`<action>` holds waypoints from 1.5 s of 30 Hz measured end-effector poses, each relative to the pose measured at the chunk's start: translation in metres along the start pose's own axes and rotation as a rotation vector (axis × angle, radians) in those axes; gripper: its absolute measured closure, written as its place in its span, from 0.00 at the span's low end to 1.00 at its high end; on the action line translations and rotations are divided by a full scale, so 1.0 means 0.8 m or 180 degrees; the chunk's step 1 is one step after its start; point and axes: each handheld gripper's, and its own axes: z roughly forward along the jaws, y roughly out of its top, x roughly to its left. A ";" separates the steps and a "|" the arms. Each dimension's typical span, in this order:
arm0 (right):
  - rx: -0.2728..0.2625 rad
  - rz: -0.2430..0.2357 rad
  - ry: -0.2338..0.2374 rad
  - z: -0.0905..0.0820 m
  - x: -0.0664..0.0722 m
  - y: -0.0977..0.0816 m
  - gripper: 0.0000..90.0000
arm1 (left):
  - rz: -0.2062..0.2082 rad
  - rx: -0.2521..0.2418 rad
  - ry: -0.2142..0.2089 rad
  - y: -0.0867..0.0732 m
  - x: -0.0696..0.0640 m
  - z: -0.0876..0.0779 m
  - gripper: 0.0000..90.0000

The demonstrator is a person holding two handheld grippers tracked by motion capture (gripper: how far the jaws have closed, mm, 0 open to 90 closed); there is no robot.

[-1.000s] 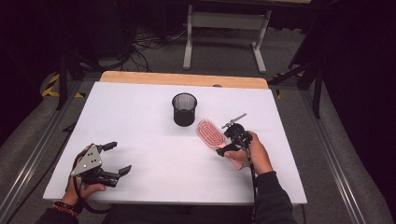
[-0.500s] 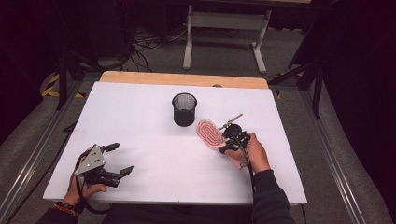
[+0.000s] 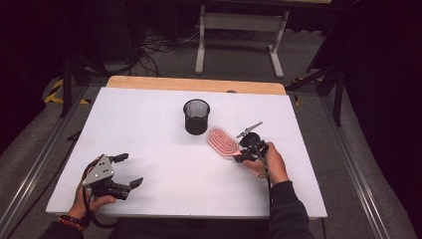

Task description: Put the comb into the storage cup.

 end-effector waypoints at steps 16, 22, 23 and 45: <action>-0.0604 0.0004 0.0110 -0.021 -0.002 -0.007 0.78 | 0.0015 -0.0025 -0.0019 0.000 0.001 -0.002 0.07; -0.0854 0.0004 0.0082 -0.034 -0.001 -0.009 0.78 | 0.0012 -0.0019 -0.0004 -0.001 0.001 -0.002 0.07; -0.0877 -0.0020 0.0082 -0.035 0.000 -0.009 0.78 | 0.0017 -0.0012 0.0001 -0.001 0.001 -0.002 0.07; -0.1972 -0.0147 -0.0237 -0.077 0.021 -0.013 0.78 | 0.0013 0.0020 0.0008 -0.001 0.002 -0.001 0.07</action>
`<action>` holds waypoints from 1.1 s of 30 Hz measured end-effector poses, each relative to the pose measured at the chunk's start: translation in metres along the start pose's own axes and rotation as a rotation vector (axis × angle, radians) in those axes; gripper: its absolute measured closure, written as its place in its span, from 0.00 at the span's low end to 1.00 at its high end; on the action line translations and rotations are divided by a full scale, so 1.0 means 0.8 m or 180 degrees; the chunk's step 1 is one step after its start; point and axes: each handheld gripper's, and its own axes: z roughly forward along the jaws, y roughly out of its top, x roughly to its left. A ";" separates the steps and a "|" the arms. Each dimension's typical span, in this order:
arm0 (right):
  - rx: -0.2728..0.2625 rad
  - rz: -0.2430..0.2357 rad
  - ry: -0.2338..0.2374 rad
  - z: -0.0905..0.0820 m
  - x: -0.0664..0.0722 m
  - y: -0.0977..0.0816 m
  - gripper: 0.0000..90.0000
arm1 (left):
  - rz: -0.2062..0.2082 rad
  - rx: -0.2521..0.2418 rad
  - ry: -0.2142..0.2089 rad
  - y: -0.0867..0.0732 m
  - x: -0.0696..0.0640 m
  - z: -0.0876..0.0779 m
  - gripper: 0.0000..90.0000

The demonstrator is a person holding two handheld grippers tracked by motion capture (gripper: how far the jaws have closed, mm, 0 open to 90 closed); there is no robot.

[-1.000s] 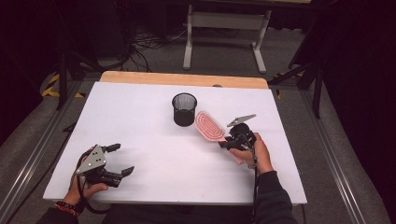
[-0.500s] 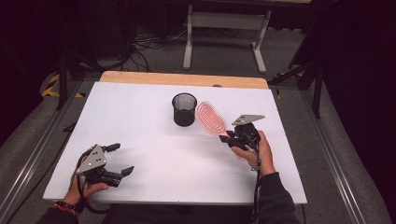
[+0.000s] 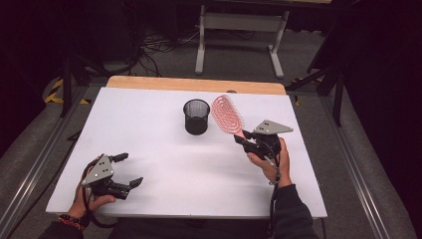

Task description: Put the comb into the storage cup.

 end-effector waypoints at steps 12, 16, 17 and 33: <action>-0.0495 -0.0136 -0.0074 0.000 0.017 -0.003 0.78 | -0.0015 0.0005 -0.0013 -0.001 0.000 0.001 0.07; -0.0615 -0.0199 -0.0086 0.000 0.025 -0.004 0.78 | -0.0019 0.0003 -0.0008 0.000 0.001 0.001 0.07; -0.0645 -0.0209 -0.0092 0.000 0.027 -0.004 0.78 | -0.0019 -0.0002 -0.0010 0.000 0.001 0.001 0.07; -0.0986 -0.0429 -0.0258 -0.001 0.065 -0.012 0.78 | -0.0204 0.0017 0.0080 0.001 0.003 0.004 0.09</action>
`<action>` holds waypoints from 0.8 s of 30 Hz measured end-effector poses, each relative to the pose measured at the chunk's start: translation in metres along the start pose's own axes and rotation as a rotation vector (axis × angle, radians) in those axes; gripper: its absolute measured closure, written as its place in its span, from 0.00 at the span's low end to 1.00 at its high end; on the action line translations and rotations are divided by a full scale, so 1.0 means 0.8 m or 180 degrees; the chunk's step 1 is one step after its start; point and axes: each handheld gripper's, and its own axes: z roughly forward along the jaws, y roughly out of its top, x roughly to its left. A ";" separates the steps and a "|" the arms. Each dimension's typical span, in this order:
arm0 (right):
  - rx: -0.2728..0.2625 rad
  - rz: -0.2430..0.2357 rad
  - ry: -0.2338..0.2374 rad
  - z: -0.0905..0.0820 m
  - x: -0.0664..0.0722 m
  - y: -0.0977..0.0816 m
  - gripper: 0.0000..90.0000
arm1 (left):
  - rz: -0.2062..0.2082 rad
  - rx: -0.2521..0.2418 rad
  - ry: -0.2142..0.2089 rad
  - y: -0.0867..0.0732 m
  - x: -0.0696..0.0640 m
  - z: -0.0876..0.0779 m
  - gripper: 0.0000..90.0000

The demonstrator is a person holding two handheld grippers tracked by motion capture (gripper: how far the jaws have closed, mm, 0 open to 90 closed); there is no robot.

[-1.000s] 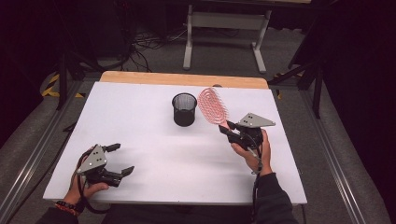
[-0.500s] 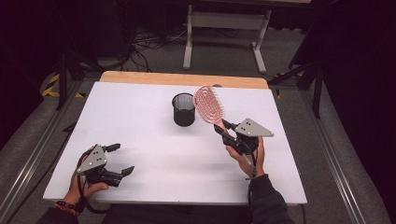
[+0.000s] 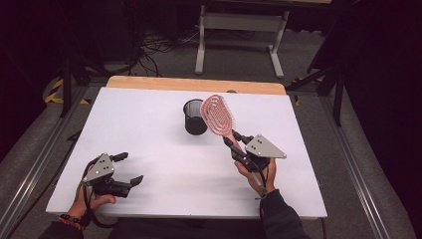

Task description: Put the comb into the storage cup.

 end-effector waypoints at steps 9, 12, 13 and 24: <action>-0.0048 -0.0088 -0.0009 -0.004 0.020 -0.001 0.78 | -0.0159 -0.0222 -0.0020 0.023 0.001 0.000 0.11; -0.0047 -0.0142 0.0013 -0.004 0.031 -0.001 0.78 | -0.0185 -0.0359 -0.0114 0.038 -0.003 0.006 0.11; -0.0047 -0.0175 0.0028 -0.003 0.035 -0.001 0.78 | -0.0172 -0.0386 -0.0132 0.042 -0.004 0.008 0.11; 0.0005 -0.0299 0.0163 0.006 0.061 -0.006 0.78 | -0.0232 -0.0730 -0.0546 0.106 -0.033 0.049 0.11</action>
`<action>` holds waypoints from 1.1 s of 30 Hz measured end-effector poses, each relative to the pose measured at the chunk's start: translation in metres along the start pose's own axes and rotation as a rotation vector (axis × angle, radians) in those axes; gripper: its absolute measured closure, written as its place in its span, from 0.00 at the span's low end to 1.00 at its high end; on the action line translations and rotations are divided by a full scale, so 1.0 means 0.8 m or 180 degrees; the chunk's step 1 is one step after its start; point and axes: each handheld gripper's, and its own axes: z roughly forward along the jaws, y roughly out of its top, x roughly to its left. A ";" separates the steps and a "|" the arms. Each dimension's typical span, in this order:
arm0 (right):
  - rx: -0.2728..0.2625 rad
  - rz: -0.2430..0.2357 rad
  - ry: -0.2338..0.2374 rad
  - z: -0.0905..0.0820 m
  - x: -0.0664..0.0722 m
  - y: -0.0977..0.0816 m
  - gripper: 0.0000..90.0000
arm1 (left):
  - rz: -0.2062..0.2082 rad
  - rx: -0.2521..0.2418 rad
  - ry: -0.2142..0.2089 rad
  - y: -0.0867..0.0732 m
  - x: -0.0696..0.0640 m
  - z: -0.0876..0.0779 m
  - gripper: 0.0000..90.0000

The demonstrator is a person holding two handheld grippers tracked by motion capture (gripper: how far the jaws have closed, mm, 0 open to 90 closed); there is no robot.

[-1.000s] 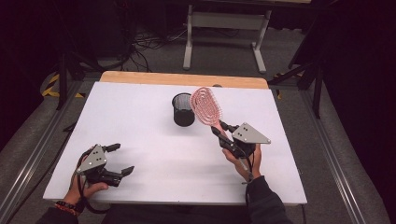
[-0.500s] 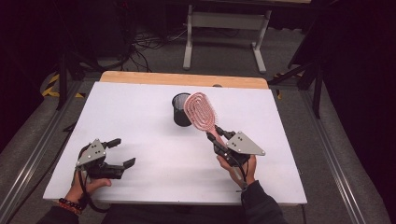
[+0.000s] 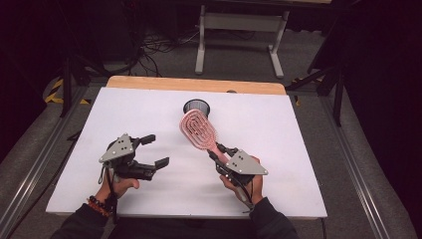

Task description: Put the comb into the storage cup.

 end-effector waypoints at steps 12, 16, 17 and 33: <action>0.0064 -0.0094 0.0013 0.010 0.014 -0.004 0.78 | -0.0339 -0.0280 -0.0220 0.026 -0.007 0.042 0.20; 0.0083 -0.0122 -0.0022 0.012 0.015 -0.007 0.78 | -0.0357 -0.0321 -0.0214 0.030 -0.014 0.055 0.25; 0.0085 -0.0120 -0.0028 0.012 0.015 -0.007 0.78 | -0.0353 -0.0319 -0.0209 0.031 -0.015 0.058 0.26; 0.0118 -0.0216 -0.0173 0.016 0.019 -0.011 0.78 | -0.0497 -0.0505 -0.0120 0.028 -0.019 0.077 0.49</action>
